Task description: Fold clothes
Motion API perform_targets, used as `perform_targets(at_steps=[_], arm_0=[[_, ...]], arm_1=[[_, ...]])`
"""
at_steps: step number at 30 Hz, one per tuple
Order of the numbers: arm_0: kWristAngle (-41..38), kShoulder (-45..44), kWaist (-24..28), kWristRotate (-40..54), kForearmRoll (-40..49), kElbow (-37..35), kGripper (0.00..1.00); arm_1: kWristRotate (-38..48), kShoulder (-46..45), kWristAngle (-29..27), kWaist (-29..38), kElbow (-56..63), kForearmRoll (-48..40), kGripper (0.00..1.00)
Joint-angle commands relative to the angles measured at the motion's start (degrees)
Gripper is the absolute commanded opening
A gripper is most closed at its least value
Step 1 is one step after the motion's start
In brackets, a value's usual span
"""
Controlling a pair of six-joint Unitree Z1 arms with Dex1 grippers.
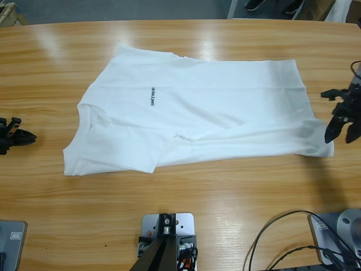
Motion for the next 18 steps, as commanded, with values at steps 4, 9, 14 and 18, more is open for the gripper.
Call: perform_targets(at_steps=[4, 9, 14, 18], arm_0=[[-3.2, -6.8, -2.4, 4.5, -2.3, 1.9, 0.000], [-3.8, -7.7, -5.5, 6.2, -3.4, 1.5, 0.000], [-3.8, -8.1, -10.9, 9.3, -4.0, -0.9, 0.000], [-4.5, -5.3, -14.0, 13.9, -1.5, -9.5, 0.000]], arm_1=[[1.4, -20.4, -1.8, 1.7, 1.0, -1.2, 1.000], [1.1, -20.8, 3.1, 8.2, 3.0, -3.8, 1.000], [-0.2, -23.1, 8.4, 10.8, 4.6, -6.3, 1.000], [-1.7, -26.4, 13.5, 11.0, 2.1, -6.9, 1.000]])
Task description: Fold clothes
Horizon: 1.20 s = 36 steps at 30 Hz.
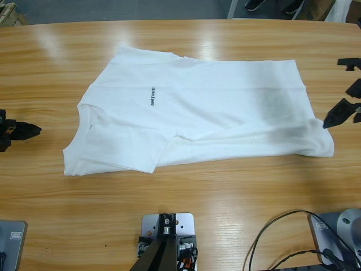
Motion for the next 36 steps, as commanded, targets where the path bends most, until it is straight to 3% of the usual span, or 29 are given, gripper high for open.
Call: perform_targets(at_steps=[1, 3, 4, 5, 6, 8, 13, 21, 29, 36], arm_0=[[-2.5, 3.5, -6.4, 8.1, 2.9, -12.5, 0.000], [-3.7, 8.1, -6.4, 11.9, 7.4, -20.9, 0.000], [-3.9, 11.1, -6.4, 14.2, 11.0, -26.7, 0.434], [-3.9, 13.6, -6.4, 15.5, 13.8, -31.0, 0.671], [-3.9, 16.1, -6.2, 16.7, 16.6, -35.2, 0.780], [-3.9, 20.4, -5.4, 18.1, 20.3, -40.9, 0.856], [-4.4, 27.2, -0.5, 17.7, 21.6, -46.0, 0.875], [-7.4, 38.6, 4.4, 16.0, 21.4, -53.6, 0.866], [-15.8, 51.5, 4.5, 16.2, 22.2, -69.5, 0.838], [-17.4, 57.1, 4.8, 14.8, 23.5, -74.6, 0.812]], arm_1=[[-2.4, -5.3, 8.8, 1.9, -2.0, -1.5, 1.000], [-2.0, -2.8, 9.5, 1.9, -7.4, 0.8, 1.000], [-2.0, -1.3, 9.5, 1.9, -10.2, 2.1, 1.000], [-2.1, 0.3, 9.5, 1.9, -13.1, 3.3, 1.000], [-2.0, 1.7, 9.5, 1.8, -15.7, 4.3, 1.000], [-1.7, 5.0, 9.9, 1.1, -21.1, 6.4, 1.000], [-1.3, 13.7, 13.1, -3.4, -32.0, 9.6, 0.948], [-0.6, 25.0, 15.3, -7.2, -45.7, 11.3, 0.950], [-0.9, 36.3, 15.9, -7.3, -62.8, 18.7, 0.945], [-1.0, 43.4, 16.6, -7.3, -72.4, 22.4, 0.945]])
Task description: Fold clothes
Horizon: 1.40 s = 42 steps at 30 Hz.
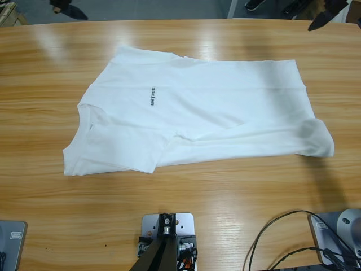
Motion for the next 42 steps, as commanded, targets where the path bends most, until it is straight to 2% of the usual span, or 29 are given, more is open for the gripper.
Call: perform_targets(at_steps=[1, 11, 16, 20, 22, 28, 33, 42], arm_0=[[-2.1, 9.8, 0.9, -2.5, 2.0, -4.5, 0.812], [-2.5, 13.5, 1.9, -4.6, 3.2, -4.8, 0.812], [-2.9, 17.1, 3.0, -4.9, 5.3, -9.1, 0.813], [-2.6, 20.3, 3.4, -4.7, 8.6, -15.5, 0.818], [-2.4, 22.3, 3.4, -4.6, 10.9, -19.8, 0.870], [0.8, 29.4, 2.8, -3.3, 22.3, -34.7, 0.867], [6.0, 32.8, 1.4, -1.7, 29.6, -43.2, 0.867], [5.6, 40.9, -1.2, -1.3, 37.9, -59.2, 0.864]], arm_1=[[0.2, 11.1, 1.6, -0.5, -8.4, 5.0, 0.945], [-0.4, 13.9, 1.1, -0.5, -9.6, 6.1, 0.945], [-0.4, 15.5, 1.1, -0.5, -10.9, 6.6, 0.945], [-0.5, 16.5, 1.1, -0.5, -12.6, 7.2, 0.945], [-0.5, 17.2, 1.1, -0.5, -13.8, 7.8, 0.945], [-0.5, 18.4, 1.1, -0.5, -16.4, 9.0, 0.945], [-0.5, 18.5, 0.6, -0.8, -16.9, 9.4, 0.945], [-0.5, 18.6, 0.7, -1.0, -17.4, 9.7, 0.945]])
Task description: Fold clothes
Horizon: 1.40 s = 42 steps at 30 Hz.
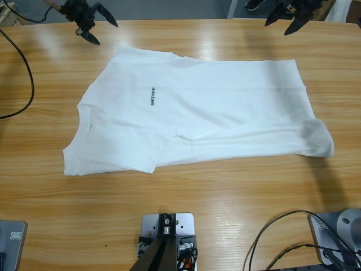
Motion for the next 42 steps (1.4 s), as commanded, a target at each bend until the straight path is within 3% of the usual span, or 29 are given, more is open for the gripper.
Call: perform_targets(at_steps=[1, 9, 10, 11, 12, 13, 14, 16, 22, 23, 25, 26, 32, 33, 34, 35, 39, 40, 41, 42], arm_0=[[0.5, 11.2, -2.9, 0.5, 6.2, -16.1, 0.862], [0.4, 11.9, -3.0, 0.5, 6.6, -18.6, 0.839], [0.3, 11.9, -3.0, 0.5, 6.6, -19.2, 0.661], [0.1, 12.0, -3.0, 0.6, 6.5, -20.3, 0.387], [0.0, 12.2, -2.9, 0.6, 6.5, -21.4, 0.217], [-0.2, 12.3, -2.5, 0.5, 6.5, -22.5, 0.173], [-0.3, 12.4, -1.8, 0.4, 6.5, -23.2, 0.180], [-0.3, 12.2, -0.6, 0.7, 6.6, -24.8, 0.416], [-0.5, 12.2, 1.5, 1.5, 6.7, -27.0, 0.492], [-0.5, 12.2, 1.5, 1.5, 6.7, -27.5, 0.410], [-0.5, 12.4, 1.4, 1.6, 6.7, -28.1, 0.045], [-0.5, 12.5, 1.4, 1.6, 6.7, -28.3, 0.000], [-1.5, 13.8, -0.4, 1.9, 6.4, -31.4, 0.000], [-1.7, 14.0, -0.5, 1.9, 6.2, -31.9, 0.070], [-1.8, 14.1, -0.5, 1.8, 5.9, -32.1, 0.214], [-2.1, 14.3, -0.5, 1.6, 5.6, -32.1, 0.232], [-2.5, 15.3, -0.5, 1.4, 5.6, -32.0, 0.229], [-2.5, 15.4, -0.5, 1.4, 5.6, -32.0, 0.188], [-2.4, 15.3, -0.5, 1.4, 5.7, -32.1, 0.033], [-2.4, 15.2, -0.5, 1.4, 5.8, -32.2, 0.000]], arm_1=[[-0.5, 4.3, -0.1, -0.9, -1.4, 9.1, 0.945], [-0.8, 4.5, 0.0, -1.0, -1.6, 9.5, 0.945], [-0.8, 4.5, 0.0, -1.0, -1.6, 9.5, 0.945], [-0.9, 4.6, 0.0, -1.0, -1.6, 9.5, 0.945], [-0.9, 4.6, 0.0, -1.0, -1.6, 9.5, 0.945], [-1.0, 4.7, 0.1, -1.0, -1.6, 9.5, 0.945], [-1.0, 4.7, 0.1, -1.0, -1.6, 9.6, 0.945], [-1.0, 4.7, 0.1, -1.0, -1.6, 9.6, 0.945], [-1.1, 5.2, 0.0, -1.0, -1.6, 9.6, 0.945], [-1.1, 5.3, 0.0, -1.0, -1.7, 9.6, 0.945], [-1.1, 5.4, 0.0, -1.0, -1.8, 9.6, 0.945], [-1.1, 5.4, 0.0, -1.0, -1.8, 9.6, 0.945], [-1.1, 5.1, -0.7, -1.0, -1.7, 9.8, 0.945], [-1.1, 5.0, -0.7, -1.1, -1.7, 9.8, 0.945], [-1.1, 4.9, -0.7, -1.1, -1.7, 9.8, 0.945], [-1.2, 4.9, -0.7, -1.2, -1.6, 9.8, 0.945], [-1.2, 4.9, -0.7, -1.2, -1.6, 9.8, 0.945], [-1.2, 4.9, -0.7, -1.2, -1.6, 9.8, 0.945], [-1.3, 4.8, -0.7, -1.2, -1.6, 9.8, 0.945], [-1.3, 4.8, -0.7, -1.2, -1.6, 9.8, 0.945]])
